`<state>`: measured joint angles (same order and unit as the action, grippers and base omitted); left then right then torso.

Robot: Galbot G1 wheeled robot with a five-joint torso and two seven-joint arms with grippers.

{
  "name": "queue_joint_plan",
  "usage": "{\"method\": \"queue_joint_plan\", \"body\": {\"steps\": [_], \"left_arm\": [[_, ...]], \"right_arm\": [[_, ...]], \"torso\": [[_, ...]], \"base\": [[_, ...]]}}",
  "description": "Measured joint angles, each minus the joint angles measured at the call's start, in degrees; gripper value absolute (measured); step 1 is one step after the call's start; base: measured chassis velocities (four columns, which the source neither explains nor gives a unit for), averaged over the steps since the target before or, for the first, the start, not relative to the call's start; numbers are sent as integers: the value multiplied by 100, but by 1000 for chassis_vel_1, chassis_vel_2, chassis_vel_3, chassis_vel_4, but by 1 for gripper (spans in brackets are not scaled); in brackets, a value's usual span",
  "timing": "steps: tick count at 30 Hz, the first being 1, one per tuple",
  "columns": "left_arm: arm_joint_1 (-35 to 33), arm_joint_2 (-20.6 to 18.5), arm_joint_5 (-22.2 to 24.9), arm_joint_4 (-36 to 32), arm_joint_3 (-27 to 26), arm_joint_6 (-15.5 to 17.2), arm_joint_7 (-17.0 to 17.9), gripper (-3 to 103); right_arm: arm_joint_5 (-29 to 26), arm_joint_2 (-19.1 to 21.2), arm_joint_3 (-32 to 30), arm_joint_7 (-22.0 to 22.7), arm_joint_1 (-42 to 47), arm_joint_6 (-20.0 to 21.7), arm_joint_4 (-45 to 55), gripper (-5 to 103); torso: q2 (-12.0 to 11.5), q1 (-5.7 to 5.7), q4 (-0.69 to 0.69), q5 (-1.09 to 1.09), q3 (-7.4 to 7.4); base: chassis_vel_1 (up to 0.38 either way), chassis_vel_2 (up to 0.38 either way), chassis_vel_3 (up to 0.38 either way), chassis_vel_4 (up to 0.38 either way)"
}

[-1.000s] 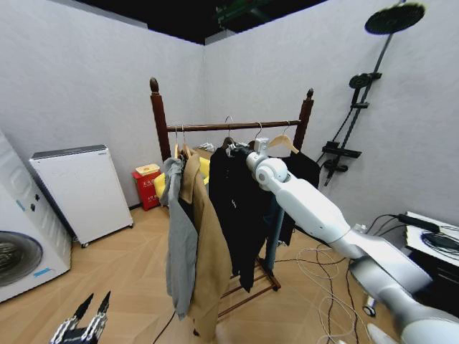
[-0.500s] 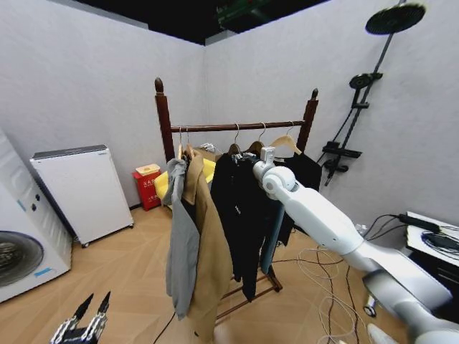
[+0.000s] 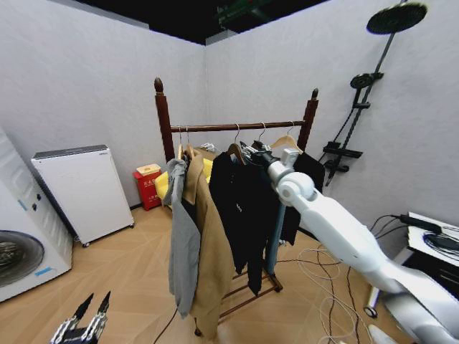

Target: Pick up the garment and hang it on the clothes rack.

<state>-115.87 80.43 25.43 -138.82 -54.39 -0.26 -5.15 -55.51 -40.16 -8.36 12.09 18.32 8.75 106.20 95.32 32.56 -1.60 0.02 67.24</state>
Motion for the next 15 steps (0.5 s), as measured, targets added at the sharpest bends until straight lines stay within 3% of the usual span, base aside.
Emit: {"method": "queue_joint_plan", "body": {"steps": [2, 3, 4, 5, 8, 11, 15], "left_arm": [[-1, -1, 0, 0, 0, 0, 1, 46], [-1, -1, 0, 0, 0, 0, 1, 46], [0, 0, 0, 1, 0, 0, -1, 46], [0, 0, 0, 1, 0, 0, -1, 46], [0, 0, 0, 0, 0, 0, -1, 46], [0, 0, 0, 0, 0, 0, -2, 46], [0, 0, 0, 0, 0, 0, -2, 46]], "right_arm": [[88, 601, -1333, 17, 1628, -114, 736, 97], [88, 601, -1333, 17, 1628, -114, 736, 97], [124, 730, -1915, 37, 2338, -158, 1009, 99], [124, 730, -1915, 37, 2338, -158, 1009, 99], [129, 694, -3397, 240, 4070, -224, 1597, 100], [93, 632, -3800, 275, 4422, -235, 1778, 100], [8, 603, -3872, 332, 4465, -173, 1918, 100]], "torso": [[0, -1, -5, 4, 0], [0, -1, -5, 4, 0], [0, -1, -7, 0, -1], [0, -1, -7, 0, -1], [1, -1, -3, 1, -1], [1, -1, -1, -3, -1], [0, -1, 2, -3, 0]], "base": [[0, 0, 0, 0], [0, 0, 0, 0], [-64, -71, -38, -45], [-64, -71, -38, -45], [-64, -75, -60, -55], [-64, -68, -55, -56], [-57, -78, -76, -78]]}}
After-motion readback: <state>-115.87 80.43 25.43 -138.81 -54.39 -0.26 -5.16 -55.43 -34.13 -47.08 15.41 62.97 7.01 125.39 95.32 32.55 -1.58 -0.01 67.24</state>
